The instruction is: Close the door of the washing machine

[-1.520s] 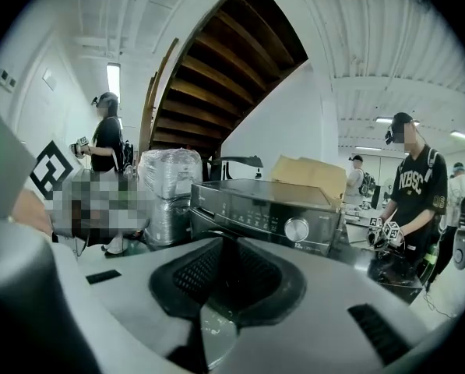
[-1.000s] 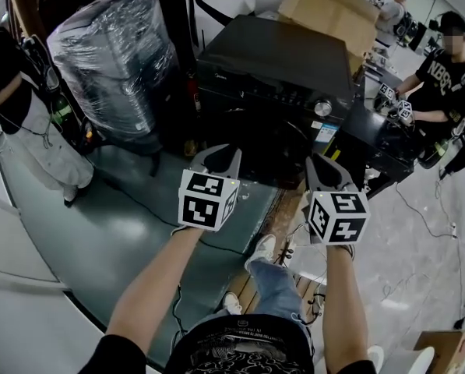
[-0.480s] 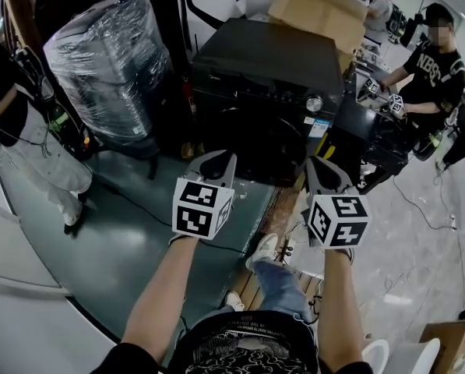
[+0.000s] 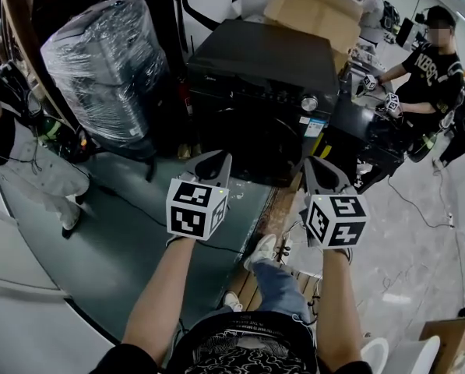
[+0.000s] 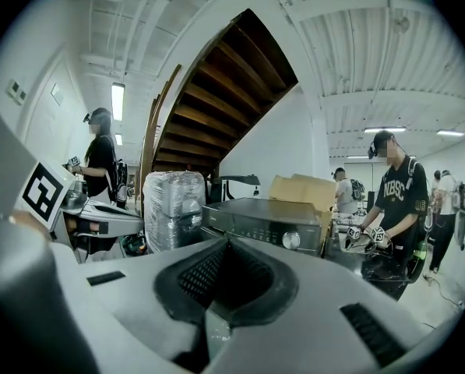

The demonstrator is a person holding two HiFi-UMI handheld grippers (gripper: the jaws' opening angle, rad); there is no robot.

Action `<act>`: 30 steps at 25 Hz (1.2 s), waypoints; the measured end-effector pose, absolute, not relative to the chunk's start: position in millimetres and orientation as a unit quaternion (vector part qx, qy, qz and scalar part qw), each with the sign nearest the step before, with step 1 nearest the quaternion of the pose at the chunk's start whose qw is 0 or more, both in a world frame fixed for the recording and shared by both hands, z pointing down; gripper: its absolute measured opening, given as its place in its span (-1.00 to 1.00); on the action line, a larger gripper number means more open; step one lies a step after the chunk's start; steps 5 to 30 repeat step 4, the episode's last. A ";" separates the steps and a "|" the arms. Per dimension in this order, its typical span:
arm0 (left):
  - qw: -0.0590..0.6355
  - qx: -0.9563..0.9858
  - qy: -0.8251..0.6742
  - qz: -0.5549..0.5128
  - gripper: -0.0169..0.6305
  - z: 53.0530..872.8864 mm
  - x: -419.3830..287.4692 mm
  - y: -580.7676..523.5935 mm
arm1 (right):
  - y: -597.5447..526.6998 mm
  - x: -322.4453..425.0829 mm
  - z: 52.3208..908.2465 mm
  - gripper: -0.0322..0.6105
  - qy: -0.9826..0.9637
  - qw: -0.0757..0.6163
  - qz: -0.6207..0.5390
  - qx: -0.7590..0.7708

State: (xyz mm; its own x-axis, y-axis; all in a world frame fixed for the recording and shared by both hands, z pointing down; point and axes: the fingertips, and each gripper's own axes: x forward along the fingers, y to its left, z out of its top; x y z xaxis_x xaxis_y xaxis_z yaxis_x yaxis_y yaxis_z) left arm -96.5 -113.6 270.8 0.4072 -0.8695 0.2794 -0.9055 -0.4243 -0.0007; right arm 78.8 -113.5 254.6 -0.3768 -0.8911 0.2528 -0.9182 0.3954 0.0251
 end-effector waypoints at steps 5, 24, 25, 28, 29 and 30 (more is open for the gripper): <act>0.074 0.835 -0.531 0.125 -0.84 271.3 -94.9 -115.0 | -115.2 81.0 254.3 -0.83 -0.827 0.113 0.062 0.547; 0.074 0.835 -0.531 0.125 -0.84 271.3 -94.9 -115.0 | -115.2 81.0 254.3 -0.83 -0.827 0.113 0.062 0.547; 0.074 0.835 -0.531 0.125 -0.84 271.3 -94.9 -115.0 | -115.2 81.0 254.3 -0.83 -0.827 0.113 0.062 0.547; 0.074 0.835 -0.531 0.125 -0.84 271.3 -94.9 -115.0 | -115.2 81.0 254.3 -0.83 -0.827 0.113 0.062 0.547; 0.074 0.835 -0.531 0.125 -0.84 271.3 -94.9 -115.0 | -115.2 81.0 254.3 -0.83 -0.827 0.113 0.062 0.547; 0.074 0.835 -0.531 0.125 -0.84 271.3 -94.9 -115.0 | -115.2 81.0 254.3 -0.83 -0.827 0.113 0.062 0.547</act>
